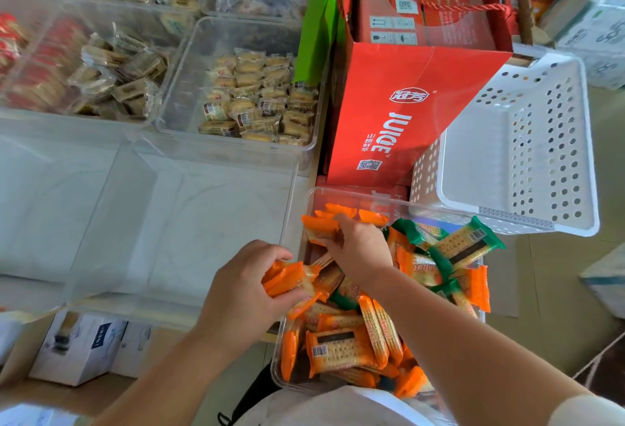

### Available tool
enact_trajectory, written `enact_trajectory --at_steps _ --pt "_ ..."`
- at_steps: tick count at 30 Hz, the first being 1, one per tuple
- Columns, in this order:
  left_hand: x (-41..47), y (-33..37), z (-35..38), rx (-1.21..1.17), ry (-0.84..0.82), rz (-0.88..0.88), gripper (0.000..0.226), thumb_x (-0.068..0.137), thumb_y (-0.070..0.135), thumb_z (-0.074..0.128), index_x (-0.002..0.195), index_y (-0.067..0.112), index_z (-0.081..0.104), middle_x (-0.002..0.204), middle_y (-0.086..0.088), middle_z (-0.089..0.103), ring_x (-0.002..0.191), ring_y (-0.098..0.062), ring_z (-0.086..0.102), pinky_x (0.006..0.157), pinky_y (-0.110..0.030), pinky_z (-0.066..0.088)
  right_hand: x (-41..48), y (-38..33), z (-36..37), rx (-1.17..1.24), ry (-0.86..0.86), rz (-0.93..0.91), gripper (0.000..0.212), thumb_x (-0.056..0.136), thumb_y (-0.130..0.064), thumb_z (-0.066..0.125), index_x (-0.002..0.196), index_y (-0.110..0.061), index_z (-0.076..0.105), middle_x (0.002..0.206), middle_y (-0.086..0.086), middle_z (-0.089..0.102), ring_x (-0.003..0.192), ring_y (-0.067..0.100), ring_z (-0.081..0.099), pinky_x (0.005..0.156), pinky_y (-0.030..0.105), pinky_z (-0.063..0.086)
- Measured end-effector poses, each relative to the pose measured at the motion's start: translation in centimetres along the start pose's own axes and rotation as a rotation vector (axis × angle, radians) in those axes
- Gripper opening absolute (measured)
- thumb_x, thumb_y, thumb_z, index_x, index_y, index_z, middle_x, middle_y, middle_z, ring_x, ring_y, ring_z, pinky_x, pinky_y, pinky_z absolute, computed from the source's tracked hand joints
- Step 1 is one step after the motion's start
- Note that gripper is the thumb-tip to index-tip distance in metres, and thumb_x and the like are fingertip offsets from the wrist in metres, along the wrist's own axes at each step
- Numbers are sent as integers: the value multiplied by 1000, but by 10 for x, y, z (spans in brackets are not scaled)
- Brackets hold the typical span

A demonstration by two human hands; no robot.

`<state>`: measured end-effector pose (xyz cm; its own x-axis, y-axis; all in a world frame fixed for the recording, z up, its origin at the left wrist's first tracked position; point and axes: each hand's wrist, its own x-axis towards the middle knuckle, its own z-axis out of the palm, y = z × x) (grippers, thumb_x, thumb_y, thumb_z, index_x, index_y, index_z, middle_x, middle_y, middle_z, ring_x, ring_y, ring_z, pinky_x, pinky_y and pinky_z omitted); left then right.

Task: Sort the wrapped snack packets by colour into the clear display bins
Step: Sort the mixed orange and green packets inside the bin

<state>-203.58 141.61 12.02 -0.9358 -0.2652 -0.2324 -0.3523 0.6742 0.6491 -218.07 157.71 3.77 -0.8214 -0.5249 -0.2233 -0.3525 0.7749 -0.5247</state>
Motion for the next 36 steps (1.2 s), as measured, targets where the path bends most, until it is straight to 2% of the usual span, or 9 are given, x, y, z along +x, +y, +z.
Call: enact_trajectory --at_steps 6,8,12,16,21,23,27,31,36 --pt "2 0 -1 -11 -11 -5 51 70 57 81 110 47 51 106 29 51 98 2 54 75 -12 46 -1 15 -1 -108 -42 -54 31 98 -45 55 117 -23 47 73 -4 65 61 20 62 53 34 53" --pt "4 0 -2 -13 -18 -9 51 71 56 81 111 46 52 106 28 52 98 -1 55 76 -14 47 -2 19 0 -170 -48 -40 31 93 -48 59 109 -25 45 84 -4 66 73 20 64 62 34 55" --pt "10 4 -2 -10 -17 -17 55 71 50 84 116 43 52 109 25 52 99 -4 55 77 -15 47 -3 27 -1 -302 -193 -14 43 81 -48 72 114 -28 54 105 0 63 107 23 54 94 37 43" --pt "17 12 2 18 -37 -77 71 72 53 83 131 42 46 118 24 47 105 -5 50 82 -18 46 -3 21 2 -402 -186 -61 23 87 -33 64 110 -29 66 111 -6 63 112 22 47 100 37 38" --pt "23 14 8 57 -33 -34 61 72 55 83 121 40 50 112 21 52 100 -6 54 79 -18 47 -6 24 0 -364 -163 -191 27 94 -36 59 119 -27 61 122 -5 57 120 24 46 104 39 34" --pt "25 14 10 81 -36 -9 58 71 55 83 118 39 52 109 20 52 98 -6 55 79 -18 48 -8 25 -8 -304 -148 -222 27 96 -39 58 118 -24 54 120 -3 62 116 25 53 100 40 41" --pt "27 15 13 123 -89 31 58 73 55 82 120 37 53 111 19 51 99 -7 53 81 -19 47 -8 26 -20 -176 -103 -219 29 96 -40 60 115 -20 53 102 1 65 87 27 64 71 42 55" --pt "26 17 18 245 -118 165 47 75 52 81 115 35 62 109 16 57 95 -8 54 76 -17 41 -2 23 -26 -146 -43 -243 30 86 -34 74 105 -14 62 100 4 59 78 31 63 64 42 55" --pt "37 16 35 510 -152 362 49 64 45 91 103 26 69 94 9 66 84 -16 62 65 -28 52 -3 12 -13 -134 -94 -195 33 86 -35 73 92 -15 49 99 4 50 72 29 56 57 35 43"
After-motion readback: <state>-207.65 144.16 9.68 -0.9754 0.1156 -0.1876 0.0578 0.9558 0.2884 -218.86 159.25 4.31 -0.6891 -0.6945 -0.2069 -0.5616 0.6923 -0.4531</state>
